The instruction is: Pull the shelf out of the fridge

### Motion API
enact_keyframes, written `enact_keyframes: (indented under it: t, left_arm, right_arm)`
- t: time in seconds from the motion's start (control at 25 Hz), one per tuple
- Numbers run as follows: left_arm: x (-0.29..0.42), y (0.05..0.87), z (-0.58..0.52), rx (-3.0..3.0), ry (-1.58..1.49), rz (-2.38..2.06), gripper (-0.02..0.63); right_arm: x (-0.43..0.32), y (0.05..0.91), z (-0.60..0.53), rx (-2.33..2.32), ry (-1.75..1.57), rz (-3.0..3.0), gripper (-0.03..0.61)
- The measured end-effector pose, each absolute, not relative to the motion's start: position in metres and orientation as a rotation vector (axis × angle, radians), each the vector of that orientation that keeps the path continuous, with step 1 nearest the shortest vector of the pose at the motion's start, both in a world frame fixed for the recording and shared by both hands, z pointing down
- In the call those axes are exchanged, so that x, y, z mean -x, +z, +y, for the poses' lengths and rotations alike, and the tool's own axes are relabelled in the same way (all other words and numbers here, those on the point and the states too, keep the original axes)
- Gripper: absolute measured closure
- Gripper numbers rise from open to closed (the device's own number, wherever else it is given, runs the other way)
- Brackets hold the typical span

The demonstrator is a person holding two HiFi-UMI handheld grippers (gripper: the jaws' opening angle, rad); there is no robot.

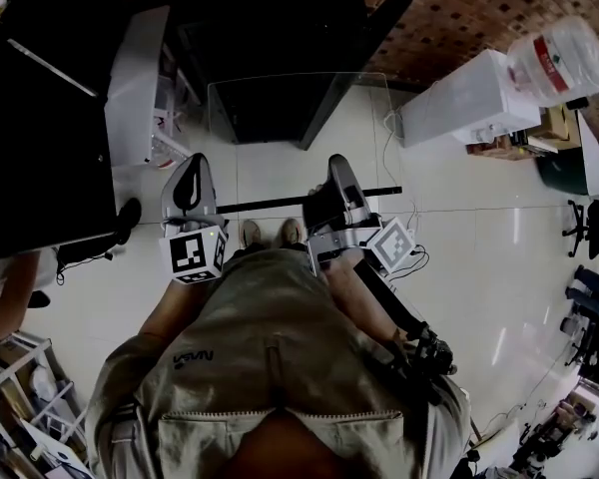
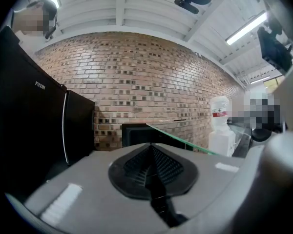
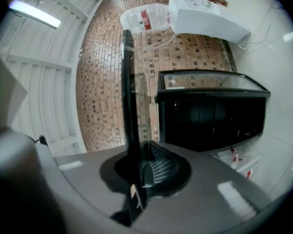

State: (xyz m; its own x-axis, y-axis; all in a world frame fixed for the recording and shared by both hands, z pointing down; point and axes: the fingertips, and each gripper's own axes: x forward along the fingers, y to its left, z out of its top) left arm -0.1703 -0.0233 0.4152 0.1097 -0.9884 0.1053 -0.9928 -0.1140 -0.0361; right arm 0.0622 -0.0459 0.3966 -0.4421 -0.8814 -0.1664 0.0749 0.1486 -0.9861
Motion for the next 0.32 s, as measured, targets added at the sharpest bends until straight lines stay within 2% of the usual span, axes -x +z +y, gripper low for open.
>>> enact_keyframes:
  t: [0.32]
  left_arm:
    - [0.1701,0.4177,-0.0198,-2.302,0.144,-2.052,0.607]
  right_arm:
    - [-0.0643,0.3979,-0.0411,0.807,-1.425,1.562,0.563]
